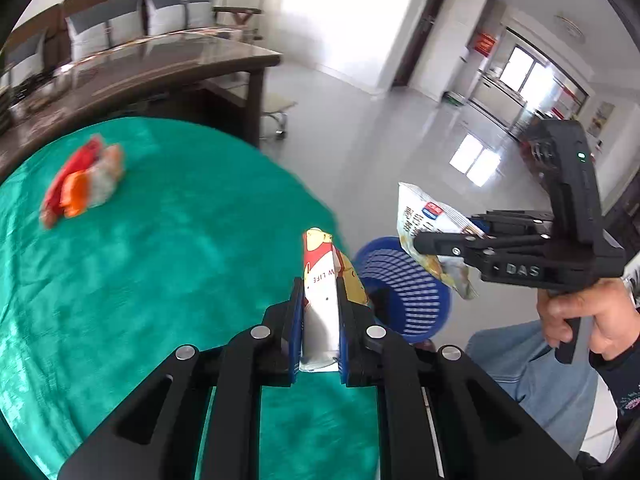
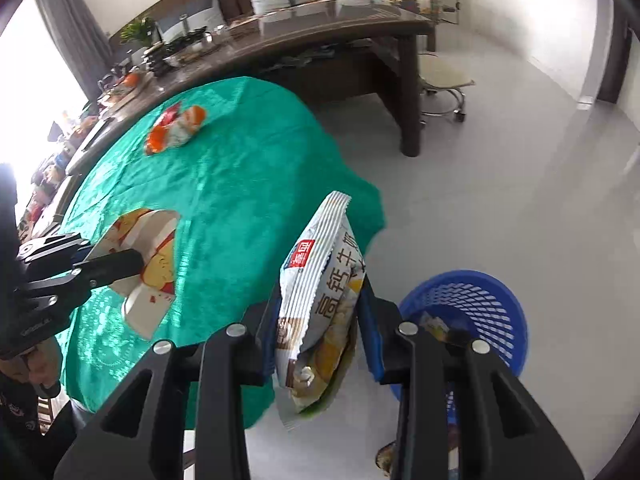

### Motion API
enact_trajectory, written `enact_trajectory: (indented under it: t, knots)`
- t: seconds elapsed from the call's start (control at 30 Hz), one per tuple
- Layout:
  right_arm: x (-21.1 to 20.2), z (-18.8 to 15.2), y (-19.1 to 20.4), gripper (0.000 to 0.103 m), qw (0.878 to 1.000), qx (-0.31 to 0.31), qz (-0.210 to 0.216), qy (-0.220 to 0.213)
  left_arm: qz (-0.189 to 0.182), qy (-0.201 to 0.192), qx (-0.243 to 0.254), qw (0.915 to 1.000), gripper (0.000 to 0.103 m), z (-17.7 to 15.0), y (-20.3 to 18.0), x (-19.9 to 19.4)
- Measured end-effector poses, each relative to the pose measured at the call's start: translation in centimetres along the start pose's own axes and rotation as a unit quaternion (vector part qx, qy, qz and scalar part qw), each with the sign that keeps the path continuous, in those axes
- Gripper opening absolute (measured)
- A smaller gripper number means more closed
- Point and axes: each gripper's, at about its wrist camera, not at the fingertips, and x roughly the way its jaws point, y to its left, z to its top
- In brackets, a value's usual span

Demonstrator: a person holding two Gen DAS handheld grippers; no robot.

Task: Collect trash
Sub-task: 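Carry the wrapper with left gripper while right carries the snack bag to the blue basket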

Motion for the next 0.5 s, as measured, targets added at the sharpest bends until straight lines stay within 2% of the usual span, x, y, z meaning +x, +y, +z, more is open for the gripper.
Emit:
enact_trajectory:
  t: [0.23, 0.4, 0.5]
  knots:
    - [0.5, -1.8, -9.5, 0.033, 0.998, 0.050, -0.048, 0.008, -0.041, 0.029, 0.040, 0.9979, 0.013, 2.4, -8.4, 6.8]
    - [1.8, -3.5, -14.2, 0.033, 0.995, 0.086, -0.053, 0.016, -0.052, 0.065, 0.032, 0.9960, 0.013, 3.0, -11.4, 13.1]
    - [2.4, -4.2, -15.7, 0.033, 0.993, 0.101, -0.051, 0.018, -0.054, 0.084, 0.032, 0.9944, 0.014, 3.1, -12.8, 16.9]
